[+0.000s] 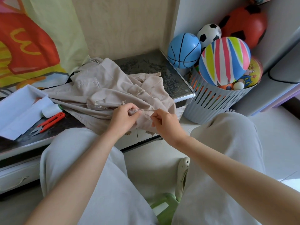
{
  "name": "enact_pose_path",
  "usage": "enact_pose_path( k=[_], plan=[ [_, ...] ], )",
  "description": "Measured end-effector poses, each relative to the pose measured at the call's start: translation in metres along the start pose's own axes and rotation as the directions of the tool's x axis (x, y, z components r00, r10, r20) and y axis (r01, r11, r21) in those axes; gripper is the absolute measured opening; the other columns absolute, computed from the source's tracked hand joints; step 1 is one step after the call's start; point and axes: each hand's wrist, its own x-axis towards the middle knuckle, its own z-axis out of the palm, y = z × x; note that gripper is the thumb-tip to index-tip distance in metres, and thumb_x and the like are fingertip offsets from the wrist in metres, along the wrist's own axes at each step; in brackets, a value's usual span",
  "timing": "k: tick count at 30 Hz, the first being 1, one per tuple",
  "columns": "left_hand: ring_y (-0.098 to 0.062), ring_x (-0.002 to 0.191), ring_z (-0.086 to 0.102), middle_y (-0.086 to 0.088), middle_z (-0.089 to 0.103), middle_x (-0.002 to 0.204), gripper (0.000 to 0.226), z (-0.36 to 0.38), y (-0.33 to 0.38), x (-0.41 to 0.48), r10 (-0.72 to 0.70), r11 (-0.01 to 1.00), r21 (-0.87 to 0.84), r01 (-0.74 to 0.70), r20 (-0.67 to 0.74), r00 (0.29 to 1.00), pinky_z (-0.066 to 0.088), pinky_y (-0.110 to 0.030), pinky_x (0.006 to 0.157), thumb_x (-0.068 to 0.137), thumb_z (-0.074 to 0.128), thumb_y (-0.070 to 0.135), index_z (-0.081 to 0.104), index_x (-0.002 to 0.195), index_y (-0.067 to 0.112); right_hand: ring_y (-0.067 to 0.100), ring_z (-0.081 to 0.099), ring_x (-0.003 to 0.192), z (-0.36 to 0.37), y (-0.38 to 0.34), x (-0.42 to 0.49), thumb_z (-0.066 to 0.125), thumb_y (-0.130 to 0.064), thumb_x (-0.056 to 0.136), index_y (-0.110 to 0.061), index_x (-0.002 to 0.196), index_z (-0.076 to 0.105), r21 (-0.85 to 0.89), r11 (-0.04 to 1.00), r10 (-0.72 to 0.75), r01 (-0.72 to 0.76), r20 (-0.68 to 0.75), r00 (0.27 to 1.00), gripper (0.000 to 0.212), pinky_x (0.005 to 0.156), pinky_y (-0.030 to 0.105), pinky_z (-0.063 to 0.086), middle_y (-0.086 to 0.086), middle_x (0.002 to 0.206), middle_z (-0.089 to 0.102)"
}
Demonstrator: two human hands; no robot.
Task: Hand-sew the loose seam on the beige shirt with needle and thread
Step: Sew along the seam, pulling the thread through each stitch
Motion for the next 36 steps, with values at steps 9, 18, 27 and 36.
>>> enact_pose_path(
  k=[9, 18, 27, 36],
  plan=[
    [-0.012, 0.05, 0.055, 0.008, 0.057, 0.055, 0.01, -0.001, 0.006, -0.004, 0.001, 1.0, -0.012, -0.001, 0.005, 1.0, 0.048, -0.031, 0.062, 0.087, 0.065, 0.016, 0.063, 0.079, 0.01, 0.032, 0.06, 0.076, 0.008, -0.002, 0.006, 0.047, -0.012, 0.091, -0.006, 0.084, 0.061, -0.058, 0.998, 0.001, -0.001, -0.01, 1.0, 0.017, 0.077, 0.043, 0.047, 0.012, 0.077, 0.069],
    [-0.012, 0.049, 0.055, 0.003, 0.059, 0.057, 0.008, 0.0, 0.012, -0.007, -0.048, 0.997, -0.053, 0.052, 0.071, 0.996, 0.052, -0.033, 0.059, 0.087, 0.064, 0.014, 0.065, 0.082, 0.008, 0.032, 0.064, 0.079, 0.013, -0.01, 0.01, 0.045, -0.015, 0.094, -0.004, 0.093, 0.06, -0.038, 0.998, 0.047, -0.047, -0.01, 0.999, 0.018, 0.079, 0.044, 0.049, 0.013, 0.08, 0.07],
    [-0.009, 0.049, 0.045, 0.014, 0.054, 0.049, 0.015, -0.001, 0.013, -0.01, 0.017, 0.996, -0.085, -0.012, 0.06, 0.998, 0.04, -0.026, 0.052, 0.085, 0.068, 0.017, 0.062, 0.074, 0.025, 0.023, 0.066, 0.068, 0.01, -0.017, 0.006, 0.041, -0.021, 0.099, -0.01, 0.101, 0.051, 0.111, 0.99, 0.083, -0.084, 0.011, 0.996, 0.015, 0.066, 0.046, 0.055, 0.005, 0.077, 0.071],
    [0.002, 0.05, 0.047, 0.01, 0.055, 0.059, 0.008, -0.004, 0.017, -0.008, 0.042, 0.999, 0.01, -0.041, -0.084, 0.996, 0.035, -0.01, 0.052, 0.086, 0.065, 0.015, 0.065, 0.081, 0.008, 0.019, 0.056, 0.082, 0.01, -0.021, -0.005, 0.036, -0.008, 0.097, -0.007, 0.11, 0.052, 0.173, 0.985, 0.004, -0.018, 0.082, 0.997, 0.02, 0.082, 0.035, 0.051, 0.001, 0.081, 0.065]
  ],
)
